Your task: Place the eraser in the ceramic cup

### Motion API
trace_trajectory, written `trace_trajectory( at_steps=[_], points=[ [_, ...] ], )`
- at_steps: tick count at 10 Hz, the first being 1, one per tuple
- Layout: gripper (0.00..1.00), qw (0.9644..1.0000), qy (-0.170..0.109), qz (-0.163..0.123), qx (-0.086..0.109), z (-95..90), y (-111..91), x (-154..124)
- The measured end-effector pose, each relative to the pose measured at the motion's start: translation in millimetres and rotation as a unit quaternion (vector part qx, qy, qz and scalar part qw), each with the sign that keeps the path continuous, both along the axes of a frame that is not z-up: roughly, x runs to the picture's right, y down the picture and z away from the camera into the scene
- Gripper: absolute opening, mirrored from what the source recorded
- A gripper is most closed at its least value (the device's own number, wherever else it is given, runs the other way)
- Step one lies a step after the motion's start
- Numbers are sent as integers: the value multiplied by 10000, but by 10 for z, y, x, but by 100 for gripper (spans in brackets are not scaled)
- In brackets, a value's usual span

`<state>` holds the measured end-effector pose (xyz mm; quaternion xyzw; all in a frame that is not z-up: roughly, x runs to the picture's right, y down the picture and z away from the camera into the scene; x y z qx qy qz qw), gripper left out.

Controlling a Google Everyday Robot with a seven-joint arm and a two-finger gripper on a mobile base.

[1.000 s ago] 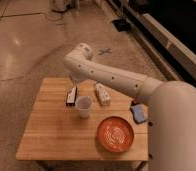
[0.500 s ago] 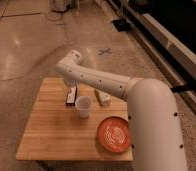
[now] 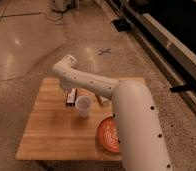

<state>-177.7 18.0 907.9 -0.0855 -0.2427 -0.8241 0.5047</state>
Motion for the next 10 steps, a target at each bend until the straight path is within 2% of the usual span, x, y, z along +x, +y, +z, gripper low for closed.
trace_trajectory(
  at_steps=[2, 3, 10],
  points=[
    [80, 9996, 49, 151, -243, 161, 116, -132],
    [80, 9994, 57, 172, -301, 196, 152, -173],
    [80, 9993, 102, 208, -306, 224, 142, -133]
  ],
)
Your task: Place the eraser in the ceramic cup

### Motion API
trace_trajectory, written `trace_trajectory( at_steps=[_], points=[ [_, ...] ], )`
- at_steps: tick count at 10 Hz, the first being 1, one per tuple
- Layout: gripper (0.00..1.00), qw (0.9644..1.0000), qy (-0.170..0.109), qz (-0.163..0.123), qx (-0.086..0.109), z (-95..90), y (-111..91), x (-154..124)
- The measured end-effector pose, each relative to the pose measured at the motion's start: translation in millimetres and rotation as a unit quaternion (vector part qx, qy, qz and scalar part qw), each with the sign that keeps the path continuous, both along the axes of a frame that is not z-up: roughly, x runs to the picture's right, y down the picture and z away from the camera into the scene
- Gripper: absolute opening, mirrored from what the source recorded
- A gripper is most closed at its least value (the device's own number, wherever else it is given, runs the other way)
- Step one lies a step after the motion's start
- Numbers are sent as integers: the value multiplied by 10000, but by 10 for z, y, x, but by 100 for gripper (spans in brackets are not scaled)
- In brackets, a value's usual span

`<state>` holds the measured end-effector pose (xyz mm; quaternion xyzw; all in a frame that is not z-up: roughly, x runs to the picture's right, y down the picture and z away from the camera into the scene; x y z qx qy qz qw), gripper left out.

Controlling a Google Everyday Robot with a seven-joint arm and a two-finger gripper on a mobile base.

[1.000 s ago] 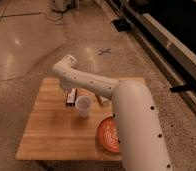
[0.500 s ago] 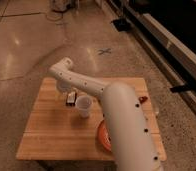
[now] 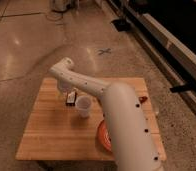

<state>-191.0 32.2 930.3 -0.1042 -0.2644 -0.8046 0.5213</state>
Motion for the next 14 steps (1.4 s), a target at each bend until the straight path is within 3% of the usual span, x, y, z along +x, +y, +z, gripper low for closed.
trace_trajectory(
  at_steps=[5, 9, 10, 14],
  points=[
    [80, 9974, 589, 405, 13, 488, -158, 321],
    [80, 9967, 621, 526, -66, 659, -177, 205],
    [76, 9969, 595, 510, -73, 684, -178, 136],
    [35, 9973, 529, 507, -2, 715, -272, 11]
  ],
)
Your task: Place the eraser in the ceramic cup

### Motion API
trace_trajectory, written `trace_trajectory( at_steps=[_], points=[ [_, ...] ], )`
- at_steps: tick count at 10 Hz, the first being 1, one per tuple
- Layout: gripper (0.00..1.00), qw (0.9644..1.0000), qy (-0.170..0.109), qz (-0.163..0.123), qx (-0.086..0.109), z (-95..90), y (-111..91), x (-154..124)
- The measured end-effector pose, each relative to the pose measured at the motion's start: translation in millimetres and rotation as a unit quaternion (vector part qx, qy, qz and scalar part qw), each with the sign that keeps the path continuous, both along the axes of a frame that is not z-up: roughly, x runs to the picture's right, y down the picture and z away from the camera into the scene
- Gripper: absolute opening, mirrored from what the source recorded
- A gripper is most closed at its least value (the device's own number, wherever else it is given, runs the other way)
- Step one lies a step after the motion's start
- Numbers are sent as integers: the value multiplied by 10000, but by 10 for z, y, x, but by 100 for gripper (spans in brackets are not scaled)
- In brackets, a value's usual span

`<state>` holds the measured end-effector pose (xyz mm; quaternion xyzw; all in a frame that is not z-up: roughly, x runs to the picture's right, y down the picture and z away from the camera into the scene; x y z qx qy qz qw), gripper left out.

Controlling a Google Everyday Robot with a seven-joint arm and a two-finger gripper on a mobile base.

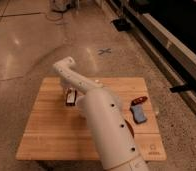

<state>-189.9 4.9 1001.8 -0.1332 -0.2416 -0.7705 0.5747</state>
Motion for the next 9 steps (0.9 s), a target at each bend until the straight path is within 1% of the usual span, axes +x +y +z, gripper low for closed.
trace_trajectory(
  at_steps=[2, 3, 4, 6, 8, 9],
  points=[
    [16, 10000, -54, 36, 52, -45, -54, 10],
    [5, 9998, -111, 108, 81, -100, -89, 34],
    [1, 9996, -183, 187, 117, -155, -122, 42],
    [0, 9978, -433, 422, 281, -344, -240, 69],
    [0, 9925, -777, 721, 607, -642, -428, 147],
    [0, 9901, -885, 808, 727, -745, -484, 183]
  ],
)
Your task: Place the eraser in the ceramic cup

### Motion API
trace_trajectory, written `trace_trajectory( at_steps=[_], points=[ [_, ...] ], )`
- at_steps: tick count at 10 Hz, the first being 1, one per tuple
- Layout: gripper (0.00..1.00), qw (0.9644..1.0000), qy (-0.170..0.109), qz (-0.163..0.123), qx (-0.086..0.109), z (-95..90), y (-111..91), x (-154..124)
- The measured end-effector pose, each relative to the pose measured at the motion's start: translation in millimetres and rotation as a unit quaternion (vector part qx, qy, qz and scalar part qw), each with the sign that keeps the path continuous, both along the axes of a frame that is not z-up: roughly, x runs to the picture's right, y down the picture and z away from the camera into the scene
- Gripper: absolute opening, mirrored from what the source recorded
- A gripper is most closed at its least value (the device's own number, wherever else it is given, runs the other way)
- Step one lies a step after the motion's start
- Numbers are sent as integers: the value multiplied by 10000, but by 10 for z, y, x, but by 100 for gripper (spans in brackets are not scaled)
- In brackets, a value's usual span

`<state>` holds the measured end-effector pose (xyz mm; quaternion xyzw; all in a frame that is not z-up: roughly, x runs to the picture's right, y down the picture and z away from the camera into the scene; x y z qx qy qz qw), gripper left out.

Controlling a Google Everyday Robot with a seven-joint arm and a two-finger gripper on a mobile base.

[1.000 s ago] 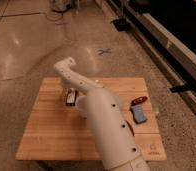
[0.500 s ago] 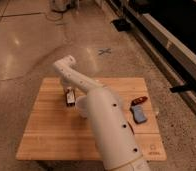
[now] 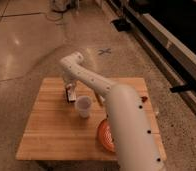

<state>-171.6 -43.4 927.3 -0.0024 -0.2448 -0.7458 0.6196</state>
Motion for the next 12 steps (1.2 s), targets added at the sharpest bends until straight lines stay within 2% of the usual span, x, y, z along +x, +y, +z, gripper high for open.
trace_trajectory(
  at_steps=[1, 4, 7, 10, 12],
  points=[
    [0, 9994, -190, 164, 244, -208, -102, 99],
    [0, 9956, -509, 347, 709, -623, -265, 265],
    [0, 9903, -715, 442, 1108, -948, -413, 380],
    [0, 9858, -839, 541, 1351, -1152, -476, 469],
    [0, 9837, -887, 637, 1430, -1234, -428, 579]
  ],
)
